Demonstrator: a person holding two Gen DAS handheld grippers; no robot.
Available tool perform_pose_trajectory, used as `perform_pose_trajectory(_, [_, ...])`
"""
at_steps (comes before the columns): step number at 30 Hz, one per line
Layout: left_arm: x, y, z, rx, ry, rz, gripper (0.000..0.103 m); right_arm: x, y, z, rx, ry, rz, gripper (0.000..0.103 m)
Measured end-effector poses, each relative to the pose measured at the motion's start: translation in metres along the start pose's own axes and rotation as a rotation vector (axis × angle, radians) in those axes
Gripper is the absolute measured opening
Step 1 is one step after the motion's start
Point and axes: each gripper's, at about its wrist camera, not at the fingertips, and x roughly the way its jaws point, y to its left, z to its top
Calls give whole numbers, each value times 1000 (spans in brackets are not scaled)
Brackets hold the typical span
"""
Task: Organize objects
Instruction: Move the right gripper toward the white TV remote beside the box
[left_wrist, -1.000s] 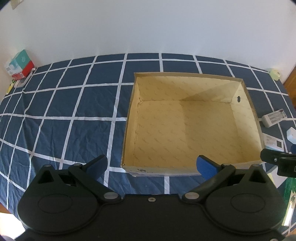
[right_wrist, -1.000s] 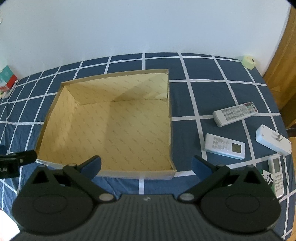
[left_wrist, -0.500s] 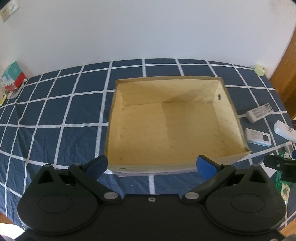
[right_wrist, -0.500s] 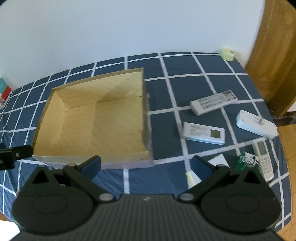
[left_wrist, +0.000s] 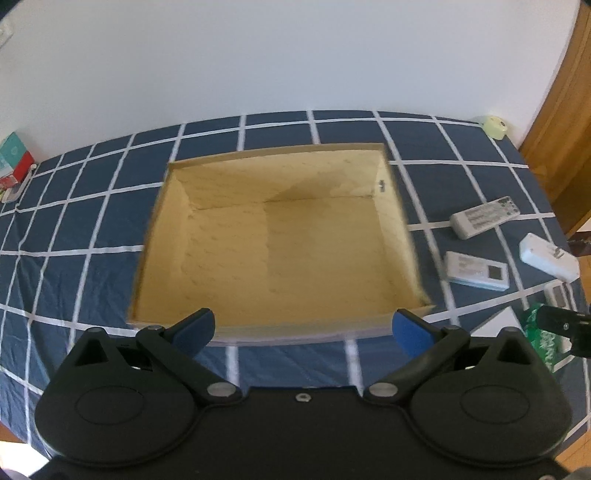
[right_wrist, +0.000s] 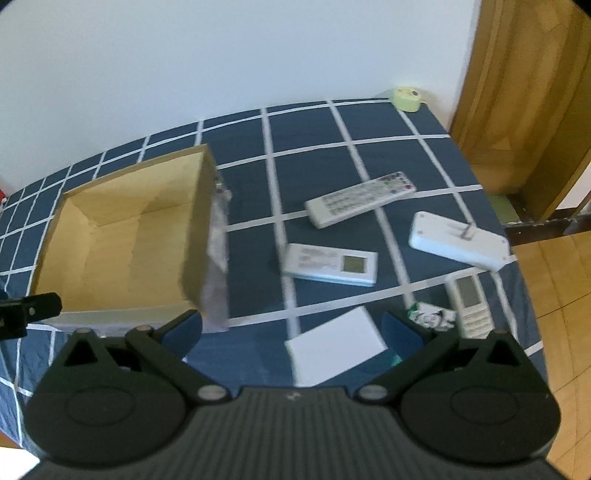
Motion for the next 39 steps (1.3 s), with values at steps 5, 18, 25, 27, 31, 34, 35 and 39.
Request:
perform_pose_trajectory(5, [5, -40, 5, -12, 9, 3, 103, 3, -37, 11, -22, 11, 7, 103])
perform_pose_trajectory(18, [23, -130, 17, -57, 21, 45, 103, 14, -127, 48, -92, 11, 41, 103])
perform_pose_trajectory(25, [28, -158, 25, -101, 19, 66, 103, 24, -154, 64, -137, 16, 57, 103])
perform_pose_trajectory(27, [31, -165, 27, -105, 24, 73, 103, 27, -160, 70, -142, 21, 66, 103])
perform_pose_trajectory(31, [39, -175, 35, -117, 33, 88, 103, 37, -167, 85, -169, 36, 82, 103])
perform_pose_trajectory(34, [46, -181, 41, -124, 37, 87, 103, 44, -172, 97, -180, 50, 100, 103])
perform_pose_trajectory(35, [49, -183, 43, -125, 38, 89, 103, 49, -173, 102, -181, 57, 110, 103])
perform_pose_trajectory(39, [64, -190, 53, -136, 58, 88, 103, 66, -177, 119, -193, 70, 111, 103])
